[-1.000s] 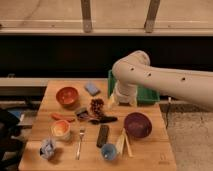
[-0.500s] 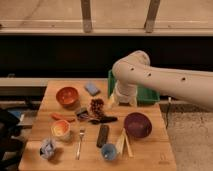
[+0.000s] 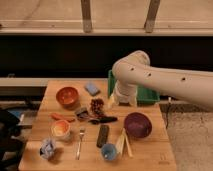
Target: Wipe purple bowl with sponge
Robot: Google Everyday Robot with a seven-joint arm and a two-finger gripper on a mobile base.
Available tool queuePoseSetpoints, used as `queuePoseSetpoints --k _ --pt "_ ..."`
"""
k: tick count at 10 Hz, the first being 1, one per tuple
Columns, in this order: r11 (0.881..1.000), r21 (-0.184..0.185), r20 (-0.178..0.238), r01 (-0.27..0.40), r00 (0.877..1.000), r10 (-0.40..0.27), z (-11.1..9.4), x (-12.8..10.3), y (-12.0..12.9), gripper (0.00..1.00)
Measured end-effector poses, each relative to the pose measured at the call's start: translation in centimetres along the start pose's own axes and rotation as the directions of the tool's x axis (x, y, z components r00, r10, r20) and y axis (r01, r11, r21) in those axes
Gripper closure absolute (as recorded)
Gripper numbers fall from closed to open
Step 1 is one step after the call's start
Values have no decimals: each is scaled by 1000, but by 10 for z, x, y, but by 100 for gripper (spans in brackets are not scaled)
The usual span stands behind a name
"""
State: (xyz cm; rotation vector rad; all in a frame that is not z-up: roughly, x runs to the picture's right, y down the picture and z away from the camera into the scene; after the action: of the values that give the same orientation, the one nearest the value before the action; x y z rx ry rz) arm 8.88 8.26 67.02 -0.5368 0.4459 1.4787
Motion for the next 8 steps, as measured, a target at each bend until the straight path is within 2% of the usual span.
queuePoseSetpoints --k 5,8 --pt "1000 0 1 0 1000 0 0 0 0 25" --pt "999 -38 58 2 998 0 -3 -8 0 25"
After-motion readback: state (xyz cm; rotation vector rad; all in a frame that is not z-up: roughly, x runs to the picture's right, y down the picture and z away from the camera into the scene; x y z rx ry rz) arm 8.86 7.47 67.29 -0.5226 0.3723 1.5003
